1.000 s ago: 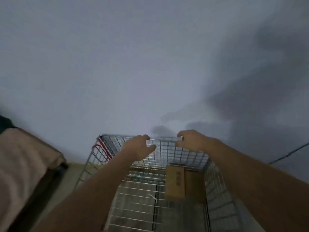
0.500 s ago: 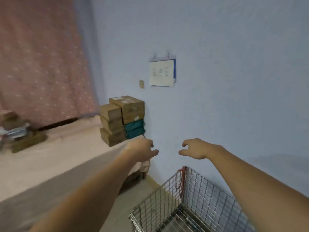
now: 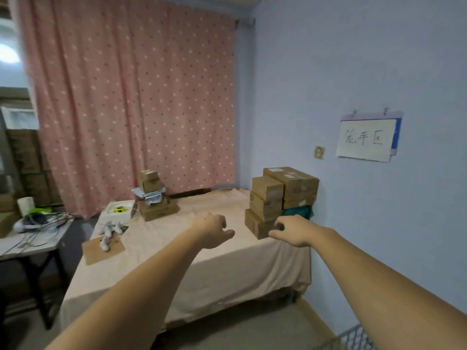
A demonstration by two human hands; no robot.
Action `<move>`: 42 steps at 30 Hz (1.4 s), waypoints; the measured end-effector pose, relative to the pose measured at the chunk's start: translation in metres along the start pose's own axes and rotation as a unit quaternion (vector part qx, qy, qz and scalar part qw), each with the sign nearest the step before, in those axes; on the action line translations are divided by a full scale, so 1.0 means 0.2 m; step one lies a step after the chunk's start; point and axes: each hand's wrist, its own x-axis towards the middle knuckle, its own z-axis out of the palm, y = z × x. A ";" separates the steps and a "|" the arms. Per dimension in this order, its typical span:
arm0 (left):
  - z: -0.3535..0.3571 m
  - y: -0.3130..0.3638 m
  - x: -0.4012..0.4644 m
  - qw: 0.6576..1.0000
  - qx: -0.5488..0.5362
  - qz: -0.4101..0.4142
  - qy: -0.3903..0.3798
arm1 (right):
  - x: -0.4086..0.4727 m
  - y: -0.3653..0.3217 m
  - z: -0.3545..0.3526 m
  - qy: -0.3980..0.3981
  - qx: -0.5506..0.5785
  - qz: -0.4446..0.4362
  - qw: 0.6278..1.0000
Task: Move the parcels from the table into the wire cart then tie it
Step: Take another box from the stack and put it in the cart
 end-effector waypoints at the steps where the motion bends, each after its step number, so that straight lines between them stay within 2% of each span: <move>1: 0.00 -0.06 0.02 1.000 0.000 -0.003 0.001 | 0.05 -0.04 0.00 0.000 0.002 0.001 1.000; 8: 0.00 -0.30 0.32 1.000 0.004 0.014 0.000 | 0.41 -0.19 -0.02 -0.005 -0.003 0.020 1.000; 17: 0.00 -0.46 0.84 0.999 0.007 0.031 0.001 | 0.93 -0.20 -0.08 -0.006 -0.006 0.043 0.999; 28: 0.11 -0.84 1.59 0.999 -0.005 0.047 -0.026 | 1.61 -0.24 -0.04 -0.002 0.004 0.093 0.996; 35: 0.21 -0.96 2.14 0.993 -0.001 0.108 -0.039 | 1.91 -0.13 0.02 0.013 0.013 0.161 0.987; 42: 0.41 -0.78 2.62 0.981 -0.024 0.174 -0.082 | 2.11 0.19 0.03 0.004 0.005 0.233 0.972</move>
